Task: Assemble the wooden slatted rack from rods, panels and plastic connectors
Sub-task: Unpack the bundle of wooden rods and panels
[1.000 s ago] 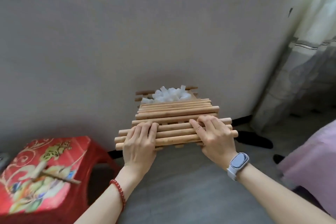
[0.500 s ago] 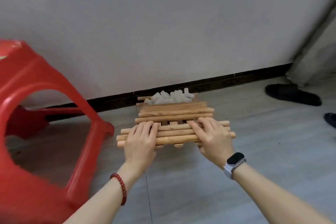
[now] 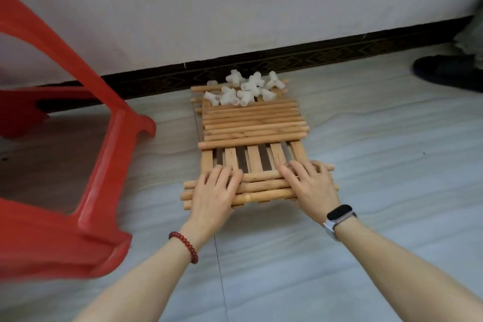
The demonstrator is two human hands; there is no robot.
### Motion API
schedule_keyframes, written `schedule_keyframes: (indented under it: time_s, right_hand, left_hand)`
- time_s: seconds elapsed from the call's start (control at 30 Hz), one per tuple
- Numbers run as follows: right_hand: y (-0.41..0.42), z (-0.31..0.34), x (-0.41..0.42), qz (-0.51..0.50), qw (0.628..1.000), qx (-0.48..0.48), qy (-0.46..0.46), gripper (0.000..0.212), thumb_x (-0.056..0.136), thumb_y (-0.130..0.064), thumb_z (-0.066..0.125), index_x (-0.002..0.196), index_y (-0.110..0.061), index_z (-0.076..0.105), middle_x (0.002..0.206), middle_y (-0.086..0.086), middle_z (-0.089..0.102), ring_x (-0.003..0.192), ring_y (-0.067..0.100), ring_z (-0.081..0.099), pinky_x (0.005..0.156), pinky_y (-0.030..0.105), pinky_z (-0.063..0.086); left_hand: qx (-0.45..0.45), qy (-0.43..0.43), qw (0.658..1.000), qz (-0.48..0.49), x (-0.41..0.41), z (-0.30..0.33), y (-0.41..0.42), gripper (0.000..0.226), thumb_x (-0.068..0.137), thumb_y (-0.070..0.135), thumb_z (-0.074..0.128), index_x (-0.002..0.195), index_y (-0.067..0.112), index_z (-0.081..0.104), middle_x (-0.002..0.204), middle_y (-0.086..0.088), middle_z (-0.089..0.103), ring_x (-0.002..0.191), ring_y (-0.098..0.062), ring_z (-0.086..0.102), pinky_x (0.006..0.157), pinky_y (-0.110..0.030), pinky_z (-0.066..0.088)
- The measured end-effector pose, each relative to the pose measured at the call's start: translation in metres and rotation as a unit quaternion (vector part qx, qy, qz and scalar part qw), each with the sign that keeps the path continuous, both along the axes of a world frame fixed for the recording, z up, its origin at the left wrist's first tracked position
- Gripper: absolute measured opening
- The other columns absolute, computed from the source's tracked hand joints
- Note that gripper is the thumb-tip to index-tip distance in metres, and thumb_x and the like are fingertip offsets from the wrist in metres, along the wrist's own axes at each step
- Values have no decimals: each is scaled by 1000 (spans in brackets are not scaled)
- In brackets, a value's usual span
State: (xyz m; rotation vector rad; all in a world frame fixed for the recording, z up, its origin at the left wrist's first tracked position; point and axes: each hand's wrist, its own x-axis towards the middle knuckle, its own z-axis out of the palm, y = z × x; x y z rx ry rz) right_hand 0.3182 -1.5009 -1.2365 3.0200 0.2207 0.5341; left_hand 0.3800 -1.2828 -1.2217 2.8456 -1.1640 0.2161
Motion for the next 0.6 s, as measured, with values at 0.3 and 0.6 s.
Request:
schedule_keyframes:
  time_s: [0.3,0.6]
  right_hand:
    - [-9,-40,-25,-2,987,-15,158,64,55,6,75,116,-8,64,94,12,66,87,31,64,78,52,52]
    - [-33,-49,-52,3,960,-2,281,79,64,2,64,139,-6,41,118,19,55,116,37,51,105,59,29]
  left_hand:
    - [114,96,988,-44,-27,-51,-5,60,82,10,59,138,3,39,147,-16,36,140,-30,25,115,-49,13]
    - [90,194,975,-59,-49,-74,-14,67,89,24,49,148,9,19,157,-8,12,145,-20,2,117,-44,-3]
